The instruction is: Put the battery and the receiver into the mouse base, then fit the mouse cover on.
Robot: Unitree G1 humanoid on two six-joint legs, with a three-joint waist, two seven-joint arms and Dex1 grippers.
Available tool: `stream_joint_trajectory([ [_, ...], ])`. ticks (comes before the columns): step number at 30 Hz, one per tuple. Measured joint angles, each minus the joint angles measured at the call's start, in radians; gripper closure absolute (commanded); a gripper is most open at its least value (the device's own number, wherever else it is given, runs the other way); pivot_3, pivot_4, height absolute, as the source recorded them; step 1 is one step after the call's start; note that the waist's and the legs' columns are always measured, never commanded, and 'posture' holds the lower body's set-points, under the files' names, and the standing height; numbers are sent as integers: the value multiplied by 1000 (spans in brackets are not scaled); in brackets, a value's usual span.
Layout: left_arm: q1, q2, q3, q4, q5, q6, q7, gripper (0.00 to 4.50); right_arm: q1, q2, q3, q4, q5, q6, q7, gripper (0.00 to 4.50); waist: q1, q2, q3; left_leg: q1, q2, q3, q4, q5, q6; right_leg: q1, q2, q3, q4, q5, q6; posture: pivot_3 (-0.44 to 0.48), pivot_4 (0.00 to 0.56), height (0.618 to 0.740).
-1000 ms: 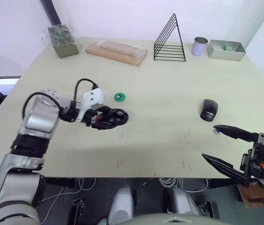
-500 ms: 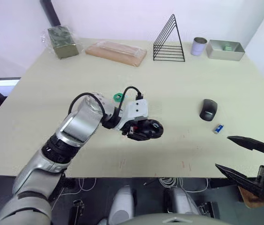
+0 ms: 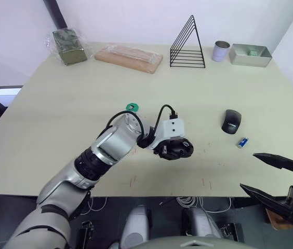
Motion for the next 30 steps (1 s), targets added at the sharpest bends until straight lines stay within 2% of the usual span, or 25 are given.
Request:
stream_joint_trajectory([
  [5,0,-33,-41,54,32,-2,41,1568,30,12,0,-27,0,1,-19,0,-1,0,0,0,0,0,0,0,0,0,0,0,0,0,0,0,150,740],
  [18,-7,-46,-58,89,58,-42,34,1568,62,37,6,-57,-17,27,-111,0,3,3,-2,1,0,-1,0,0,0,1,0,0,0,0,0,0,150,740],
  [20,-11,-51,-58,97,58,-38,28,1568,54,56,22,-72,-35,75,-235,0,3,3,-3,0,0,-1,0,0,0,1,0,0,0,0,0,0,150,740],
  [21,-11,-51,-58,98,59,-37,28,1568,53,58,23,-72,-37,77,-242,0,3,3,-3,0,0,-1,0,0,0,1,0,0,0,0,0,0,150,740],
  [24,-12,-59,-55,98,59,-20,27,1568,-45,88,92,-83,-35,134,-450,0,1,5,-4,0,-1,-1,1,0,0,1,-1,1,0,0,0,0,150,740],
  [25,-13,-60,-55,98,59,-13,27,1568,-100,68,141,-94,-53,223,-602,0,0,5,-4,0,-2,-1,1,0,0,1,-2,1,0,0,0,0,150,740],
  [28,-13,-64,-55,95,59,-6,26,1568,-153,62,181,-91,-64,307,-746,0,3,5,-4,-1,-3,-1,0,0,0,0,-3,0,0,0,-1,0,150,740],
  [30,-16,-59,-54,97,59,-2,21,1568,-298,136,240,-42,-5,415,-955,0,-2,2,-5,-1,-2,-2,0,0,0,0,-2,0,-1,0,-1,0,150,740],
])
